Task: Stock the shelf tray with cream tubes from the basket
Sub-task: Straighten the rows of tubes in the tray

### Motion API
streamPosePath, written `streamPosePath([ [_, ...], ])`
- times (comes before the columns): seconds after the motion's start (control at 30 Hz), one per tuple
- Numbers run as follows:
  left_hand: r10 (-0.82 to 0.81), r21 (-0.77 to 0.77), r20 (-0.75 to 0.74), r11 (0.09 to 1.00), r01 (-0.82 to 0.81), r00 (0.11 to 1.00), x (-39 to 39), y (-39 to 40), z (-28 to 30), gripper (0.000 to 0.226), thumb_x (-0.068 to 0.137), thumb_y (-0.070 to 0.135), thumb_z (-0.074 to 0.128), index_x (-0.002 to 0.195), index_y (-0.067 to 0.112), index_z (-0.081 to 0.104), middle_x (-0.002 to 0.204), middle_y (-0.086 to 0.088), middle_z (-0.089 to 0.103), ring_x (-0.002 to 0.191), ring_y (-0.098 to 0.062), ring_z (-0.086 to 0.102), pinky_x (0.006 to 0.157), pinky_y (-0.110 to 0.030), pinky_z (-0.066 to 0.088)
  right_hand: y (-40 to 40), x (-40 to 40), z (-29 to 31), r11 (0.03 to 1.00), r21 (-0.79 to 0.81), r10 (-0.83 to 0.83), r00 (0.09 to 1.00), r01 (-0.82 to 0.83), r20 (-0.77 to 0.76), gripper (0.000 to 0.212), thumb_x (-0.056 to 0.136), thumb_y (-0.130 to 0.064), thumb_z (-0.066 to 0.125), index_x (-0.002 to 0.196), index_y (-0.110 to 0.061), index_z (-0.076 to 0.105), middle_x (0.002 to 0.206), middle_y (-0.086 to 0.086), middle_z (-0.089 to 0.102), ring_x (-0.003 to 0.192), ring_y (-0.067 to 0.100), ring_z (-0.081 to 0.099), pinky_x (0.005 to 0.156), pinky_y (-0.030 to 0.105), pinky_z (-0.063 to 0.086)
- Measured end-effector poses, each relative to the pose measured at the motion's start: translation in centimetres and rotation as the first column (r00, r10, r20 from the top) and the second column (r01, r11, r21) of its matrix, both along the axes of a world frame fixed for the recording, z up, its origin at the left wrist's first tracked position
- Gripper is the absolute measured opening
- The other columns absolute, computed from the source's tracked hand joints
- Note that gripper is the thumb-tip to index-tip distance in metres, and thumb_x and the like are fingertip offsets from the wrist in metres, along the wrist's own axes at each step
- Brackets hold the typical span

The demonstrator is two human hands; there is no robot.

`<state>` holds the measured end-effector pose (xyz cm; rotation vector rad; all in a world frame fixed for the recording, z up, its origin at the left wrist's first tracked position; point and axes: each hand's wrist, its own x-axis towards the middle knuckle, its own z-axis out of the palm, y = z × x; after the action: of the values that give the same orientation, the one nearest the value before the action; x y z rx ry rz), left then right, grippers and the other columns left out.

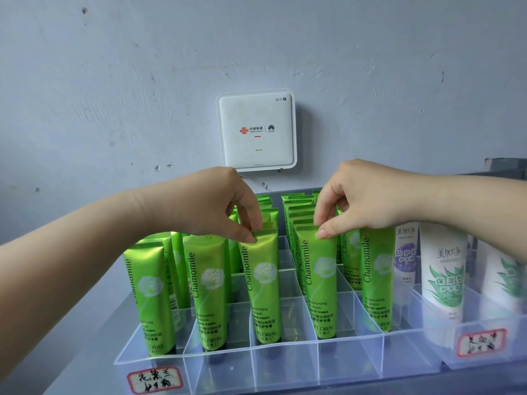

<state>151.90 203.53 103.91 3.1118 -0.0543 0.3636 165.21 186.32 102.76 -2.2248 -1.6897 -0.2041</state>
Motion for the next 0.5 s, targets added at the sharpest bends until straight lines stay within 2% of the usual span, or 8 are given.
streamPosePath([
  [0.07,-0.002,-0.016,-0.005,1.000,0.002,1.000,0.1,0.1,0.0,0.015,0.073,0.028,0.078,0.075,0.037,0.066,0.053,0.038,0.053,0.056,0.002,0.048,0.053,-0.008,0.036,0.0,-0.1,0.0,1.000,0.003,-0.001,1.000,0.001,0.004,0.007,0.074,-0.022,0.078,0.078,-0.018,0.074,0.047,-0.016,0.054,0.044,-0.010,0.050,0.047,0.005,0.034],
  [0.13,-0.011,-0.029,-0.004,1.000,0.011,1.000,0.1,0.2,-0.1,0.016,0.072,0.030,0.078,0.073,0.040,0.065,0.057,0.037,0.056,0.057,0.000,0.047,0.054,-0.010,0.037,-0.1,-0.2,0.0,1.000,-0.011,-0.002,1.000,0.002,0.010,0.007,0.074,-0.024,0.078,0.075,-0.022,0.071,0.040,-0.020,0.052,0.045,-0.011,0.050,0.047,0.006,0.034],
  [0.23,-0.023,-0.041,0.013,0.999,0.024,1.000,0.0,0.2,-0.1,0.008,0.072,0.031,0.077,0.076,0.035,0.070,0.055,0.034,0.056,0.056,-0.002,0.047,0.053,-0.011,0.037,-0.2,-0.2,0.1,0.999,-0.034,-0.004,1.000,0.005,0.016,0.008,0.075,-0.025,0.077,0.079,-0.020,0.073,0.040,-0.030,0.049,0.047,-0.011,0.050,0.048,0.007,0.034],
  [0.3,-0.024,-0.089,0.055,0.996,0.029,0.998,-0.1,0.4,0.3,0.003,0.076,0.030,0.073,0.073,0.031,0.072,0.051,0.028,0.057,0.053,-0.004,0.045,0.050,-0.011,0.035,-0.2,-0.2,0.2,1.000,-0.027,0.003,1.000,-0.002,0.006,0.009,0.075,-0.024,0.077,0.081,-0.018,0.073,0.040,-0.030,0.049,0.047,-0.011,0.050,0.047,0.006,0.034],
  [0.37,-0.010,-0.134,0.121,0.991,0.026,0.993,0.2,1.0,0.9,0.009,0.080,0.028,0.069,0.073,0.025,0.073,0.051,0.023,0.059,0.049,-0.006,0.044,0.047,-0.011,0.034,-0.3,-0.2,0.4,1.000,-0.014,0.011,1.000,-0.012,-0.021,0.009,0.073,-0.023,0.078,0.080,-0.018,0.073,0.039,-0.027,0.050,0.044,-0.009,0.050,0.046,0.006,0.033],
  [0.5,0.045,-0.151,0.179,0.988,-0.018,0.983,2.0,1.9,2.0,0.003,0.081,0.021,0.071,0.079,0.023,0.072,0.059,0.022,0.064,0.051,0.006,0.050,0.052,-0.005,0.037,-0.3,0.0,1.0,0.999,0.032,0.033,0.996,-0.030,-0.084,0.009,0.071,-0.023,0.080,0.075,-0.019,0.073,0.039,-0.021,0.051,0.041,-0.004,0.048,0.044,0.008,0.032],
])
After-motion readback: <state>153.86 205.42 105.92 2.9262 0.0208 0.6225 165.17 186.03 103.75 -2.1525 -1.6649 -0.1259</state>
